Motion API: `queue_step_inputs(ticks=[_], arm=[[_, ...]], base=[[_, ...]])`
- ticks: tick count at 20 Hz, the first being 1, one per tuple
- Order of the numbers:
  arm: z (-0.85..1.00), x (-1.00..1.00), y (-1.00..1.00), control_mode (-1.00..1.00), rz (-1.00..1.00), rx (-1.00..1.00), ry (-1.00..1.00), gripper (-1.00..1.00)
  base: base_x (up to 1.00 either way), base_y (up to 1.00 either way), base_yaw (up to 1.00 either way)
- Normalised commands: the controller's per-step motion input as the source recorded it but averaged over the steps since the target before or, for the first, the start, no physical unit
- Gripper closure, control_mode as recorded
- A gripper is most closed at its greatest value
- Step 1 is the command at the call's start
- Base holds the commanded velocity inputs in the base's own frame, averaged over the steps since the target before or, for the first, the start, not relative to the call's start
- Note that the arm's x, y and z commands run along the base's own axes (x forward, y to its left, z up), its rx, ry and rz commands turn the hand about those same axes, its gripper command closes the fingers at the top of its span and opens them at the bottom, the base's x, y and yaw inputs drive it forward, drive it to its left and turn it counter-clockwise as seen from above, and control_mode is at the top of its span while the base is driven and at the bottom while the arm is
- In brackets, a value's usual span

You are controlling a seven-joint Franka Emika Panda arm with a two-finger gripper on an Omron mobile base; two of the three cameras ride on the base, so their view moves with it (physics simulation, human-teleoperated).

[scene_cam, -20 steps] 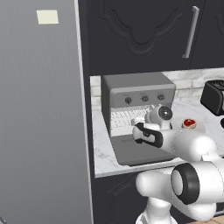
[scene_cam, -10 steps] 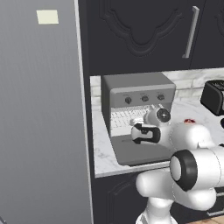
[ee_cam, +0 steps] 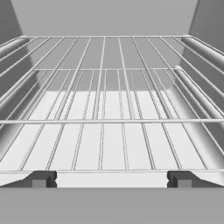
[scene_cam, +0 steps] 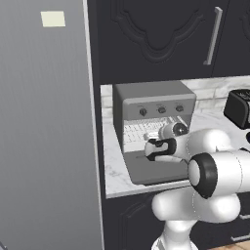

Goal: Open the toaster oven door. Place the bread on the top rack in the toaster oven and place the steak on the bottom rack.

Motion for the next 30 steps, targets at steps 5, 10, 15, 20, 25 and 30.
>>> queue_step_inputs(ticks=[5,10,15,20,25,30], arm=[[-0.06,0.16,0.0,-1.0,0.0,0.0,0.0,-1.0],[-0.01,0.2,0.0,-1.0,0.0,0.0,0.0,-1.0],[-0.09,0.15,0.0,-1.0,0.0,0.0,0.0,-1.0],[-0.18,0.13,0.0,-1.0,0.0,0.0,0.0,-1.0],[-0.2,0.16,0.0,-1.0,0.0,0.0,0.0,-1.0],[-0.12,0.12,0.0,-1.0,0.0,0.0,0.0,-1.0]], base=[[0.0,0.0,0.0],[0.0,0.0,0.0],[0.0,0.0,0.0],[0.0,0.0,0.0],[0.0,0.0,0.0],[0.0,0.0,0.0]])
